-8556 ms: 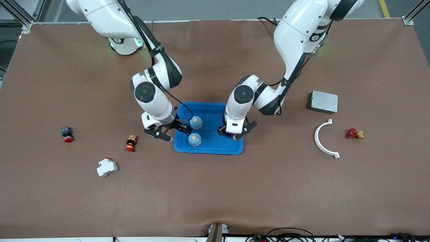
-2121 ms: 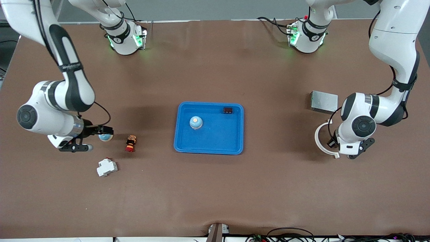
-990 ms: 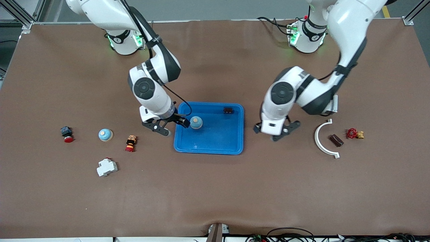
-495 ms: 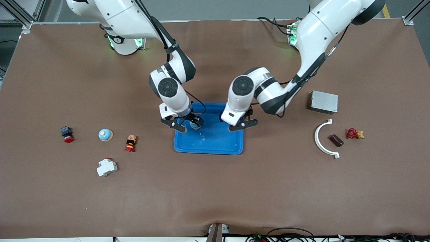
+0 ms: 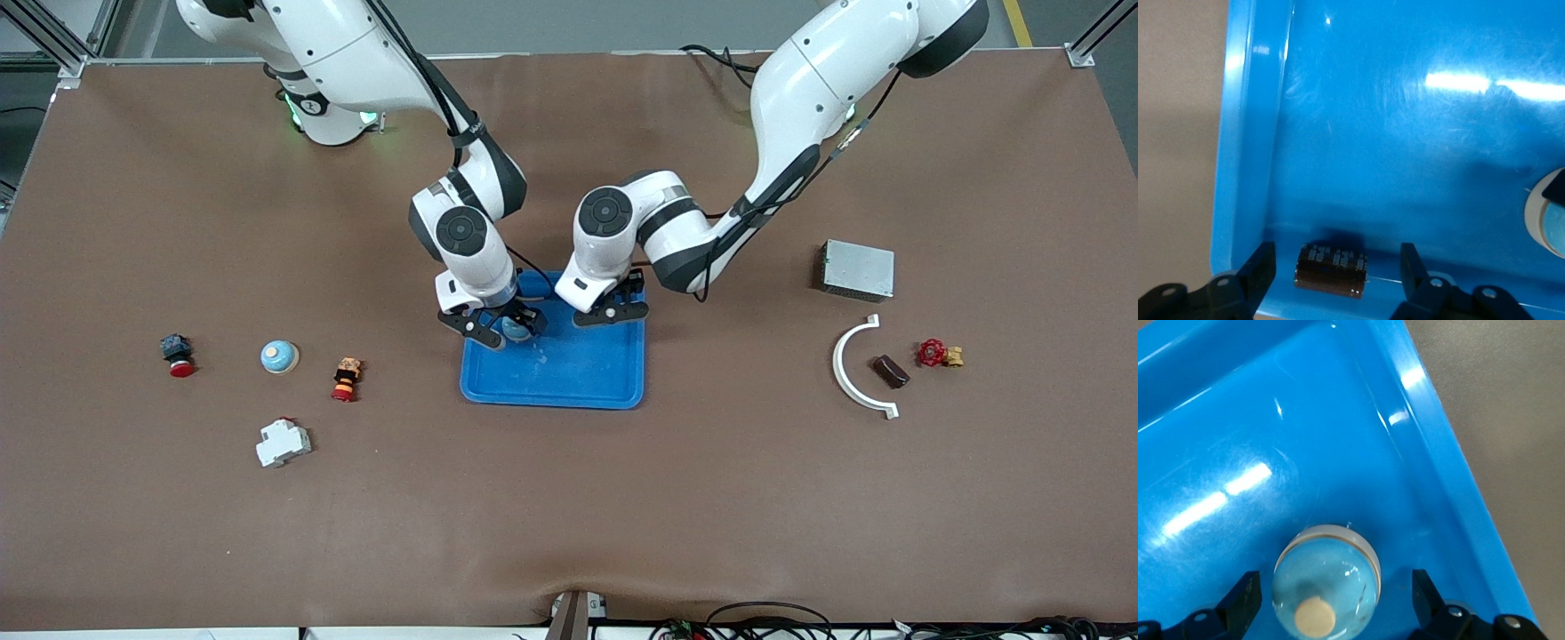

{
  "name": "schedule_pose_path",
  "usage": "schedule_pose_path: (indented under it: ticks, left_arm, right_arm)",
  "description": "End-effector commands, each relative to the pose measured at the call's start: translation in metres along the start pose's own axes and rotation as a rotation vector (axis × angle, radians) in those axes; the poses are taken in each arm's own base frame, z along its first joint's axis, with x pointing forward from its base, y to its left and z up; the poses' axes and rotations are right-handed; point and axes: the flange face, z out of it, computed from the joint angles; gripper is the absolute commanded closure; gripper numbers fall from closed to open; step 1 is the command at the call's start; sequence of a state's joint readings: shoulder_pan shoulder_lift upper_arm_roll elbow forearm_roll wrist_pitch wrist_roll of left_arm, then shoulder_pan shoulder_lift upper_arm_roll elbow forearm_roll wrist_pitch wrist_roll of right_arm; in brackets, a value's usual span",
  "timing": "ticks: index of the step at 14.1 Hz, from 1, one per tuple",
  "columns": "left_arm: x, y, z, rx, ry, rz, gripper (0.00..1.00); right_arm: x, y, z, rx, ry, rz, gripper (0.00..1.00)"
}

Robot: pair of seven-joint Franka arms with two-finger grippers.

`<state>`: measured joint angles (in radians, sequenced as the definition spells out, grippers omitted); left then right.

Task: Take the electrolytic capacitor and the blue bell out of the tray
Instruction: 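Lift the capacitor and bell out of the tray with both grippers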

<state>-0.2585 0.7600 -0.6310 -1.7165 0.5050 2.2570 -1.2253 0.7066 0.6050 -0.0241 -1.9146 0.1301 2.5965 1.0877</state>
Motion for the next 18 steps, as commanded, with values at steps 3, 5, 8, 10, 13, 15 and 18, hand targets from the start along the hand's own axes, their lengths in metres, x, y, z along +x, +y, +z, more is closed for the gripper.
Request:
schedule_pose_path:
  ticks: [3,5,8,10,13,15,18]
  left_arm:
    - [-0.006,0.008,0.016,0.007,-0.008,0.035,0.21]
    - [-0.012,0.010,0.020,0.006,-0.012,0.043,0.21]
    - [-0.020,0.009,0.025,0.021,-0.021,0.047,0.37]
    - [-0.016,0.009,0.014,0.016,-0.012,0.009,0.91]
    - [0.004,0.000,-0.019,0.026,0.022,-0.051,1.00]
    - [0.032,-0.018,-0.054,0.041,0.052,-0.100,1.00]
    - [0.072,-0.055,-0.104,0.008,0.115,-0.172,1.00]
  right_arm:
    - [-0.001,-0.002,0.014,-0.002,0.021,0.004,0.43]
    - [0.005,-0.006,0.008,0.011,0.023,0.016,1.00]
    - [0.011,-0.013,-0.004,0.001,0.014,0.036,1.00]
    - [0.021,-0.021,-0.019,-0.052,-0.013,0.031,1.00]
    - [0.069,-0.004,-0.056,-0.078,-0.037,-0.024,1.00]
    - [0.105,0.022,-0.078,-0.104,-0.069,-0.093,1.00]
    - [0.171,0.075,-0.112,-0.098,-0.095,-0.211,1.00]
